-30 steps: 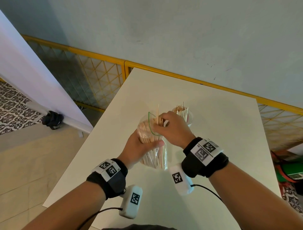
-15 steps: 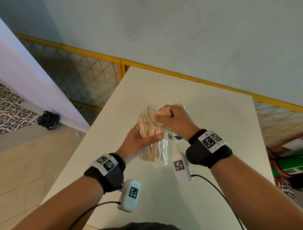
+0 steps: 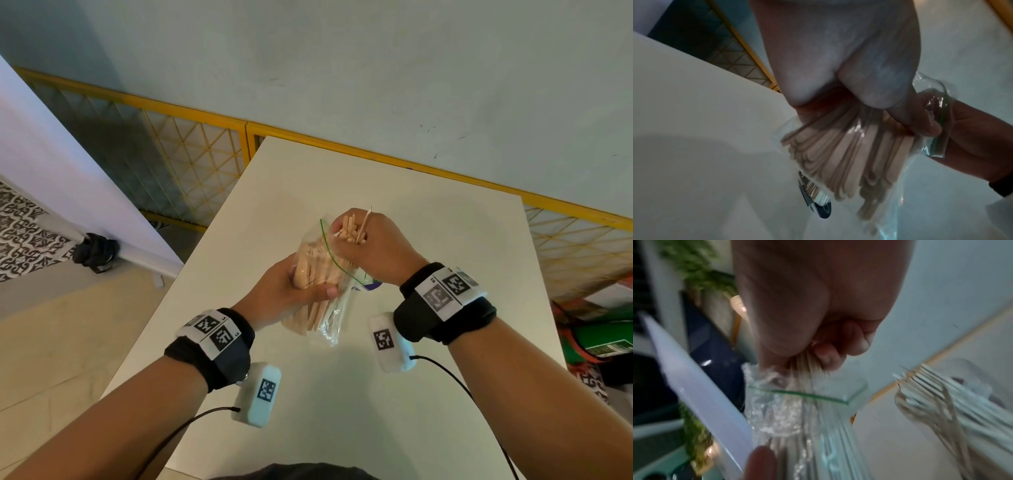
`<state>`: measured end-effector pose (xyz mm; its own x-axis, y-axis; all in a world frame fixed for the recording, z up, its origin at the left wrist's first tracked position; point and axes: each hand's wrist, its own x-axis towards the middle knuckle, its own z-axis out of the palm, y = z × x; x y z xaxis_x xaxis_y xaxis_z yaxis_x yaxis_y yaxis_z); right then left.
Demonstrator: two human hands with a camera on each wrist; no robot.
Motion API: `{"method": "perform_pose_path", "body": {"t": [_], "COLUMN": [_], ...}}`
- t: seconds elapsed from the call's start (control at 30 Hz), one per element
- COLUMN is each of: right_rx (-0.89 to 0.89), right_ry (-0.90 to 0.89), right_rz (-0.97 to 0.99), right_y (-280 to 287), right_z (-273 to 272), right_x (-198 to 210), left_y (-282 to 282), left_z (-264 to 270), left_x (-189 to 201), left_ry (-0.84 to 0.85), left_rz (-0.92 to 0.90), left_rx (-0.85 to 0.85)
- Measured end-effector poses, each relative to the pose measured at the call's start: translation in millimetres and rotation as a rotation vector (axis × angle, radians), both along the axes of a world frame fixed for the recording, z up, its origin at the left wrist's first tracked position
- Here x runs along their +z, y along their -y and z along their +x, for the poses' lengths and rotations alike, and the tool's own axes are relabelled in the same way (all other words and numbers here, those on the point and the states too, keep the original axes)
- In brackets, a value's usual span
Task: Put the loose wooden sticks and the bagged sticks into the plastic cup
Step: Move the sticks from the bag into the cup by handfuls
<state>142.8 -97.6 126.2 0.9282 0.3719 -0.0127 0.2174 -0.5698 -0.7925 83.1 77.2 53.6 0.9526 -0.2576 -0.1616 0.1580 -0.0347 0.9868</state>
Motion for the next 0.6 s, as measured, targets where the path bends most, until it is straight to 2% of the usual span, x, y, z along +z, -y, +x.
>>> {"method": "perform_pose_path", "body": {"t": [0.1,0.3,0.5,0.6], "right_rx": [-0.001,-0.177,-0.191,-0.159], "right_ry": [0.014,0.050,-0.237,-0.300], "right_rz": [-0.001,0.201,0.331,0.359], "right_y": [-4.2,-1.2,-4.6,-6.4], "right_z": [0.8,8.5,-2.2,-6.5], "right_x": [5.1,20.8,13.3,9.1], "left_y": [1.2,4.2,11.7,12.5], "left_z": [0.1,-1.7,-1.9,-2.2], "left_x": [2.7,3.3,1.5,2.0], "left_ry": [-0.007,-0.022,0.002,-0.006], "left_rz": [0.003,-0.028,-0.044,-0.063], "left_rx": [0.002,0.003,0.045,0.025]}}
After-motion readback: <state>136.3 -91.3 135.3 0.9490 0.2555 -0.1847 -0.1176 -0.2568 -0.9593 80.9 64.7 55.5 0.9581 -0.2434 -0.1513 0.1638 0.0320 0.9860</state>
